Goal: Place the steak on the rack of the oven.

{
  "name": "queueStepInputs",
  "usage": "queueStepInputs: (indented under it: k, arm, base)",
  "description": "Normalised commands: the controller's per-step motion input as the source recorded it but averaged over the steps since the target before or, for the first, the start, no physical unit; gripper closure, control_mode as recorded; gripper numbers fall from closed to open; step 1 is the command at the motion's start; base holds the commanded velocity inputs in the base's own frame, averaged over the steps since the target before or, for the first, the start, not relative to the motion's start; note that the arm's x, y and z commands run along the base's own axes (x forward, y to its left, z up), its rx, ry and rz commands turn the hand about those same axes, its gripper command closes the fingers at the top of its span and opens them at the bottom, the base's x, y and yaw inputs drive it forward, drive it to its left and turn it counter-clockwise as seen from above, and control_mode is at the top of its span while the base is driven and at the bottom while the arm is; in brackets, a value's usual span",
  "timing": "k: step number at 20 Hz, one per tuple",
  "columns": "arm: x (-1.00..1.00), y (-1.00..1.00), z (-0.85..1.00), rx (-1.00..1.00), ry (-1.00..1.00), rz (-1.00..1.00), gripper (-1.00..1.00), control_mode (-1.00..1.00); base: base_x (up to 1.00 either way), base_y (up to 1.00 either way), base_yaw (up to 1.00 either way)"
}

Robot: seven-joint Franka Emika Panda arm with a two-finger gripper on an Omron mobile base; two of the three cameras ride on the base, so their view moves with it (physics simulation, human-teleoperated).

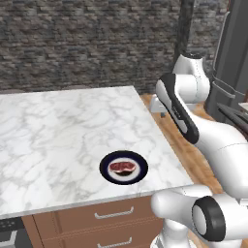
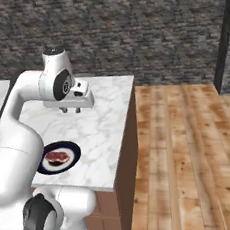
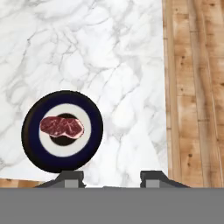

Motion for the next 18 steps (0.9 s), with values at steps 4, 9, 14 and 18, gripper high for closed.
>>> queueStepInputs:
  k: [4, 9, 14, 18]
  arm:
    - [0.06, 0.07, 0.0, 0.0, 0.0, 0.02, -1.0, -1.0]
    - [-0.04, 1.0, -0.34, -0.18, 0.05, 0.47, -1.0, -1.0]
    - [0.25, 0.79, -0.98, -0.12, 0.0, 0.45, -1.0, -1.0]
    - [0.05, -0.07, -0.61, -0.05, -0.04, 0.94, -1.0, -1.0]
  base:
    - [0.0, 0.0, 0.0]
    - [0.0, 0.0, 0.0]
    - [0.0, 0.0, 0.0]
    - [0.0, 0.0, 0.0]
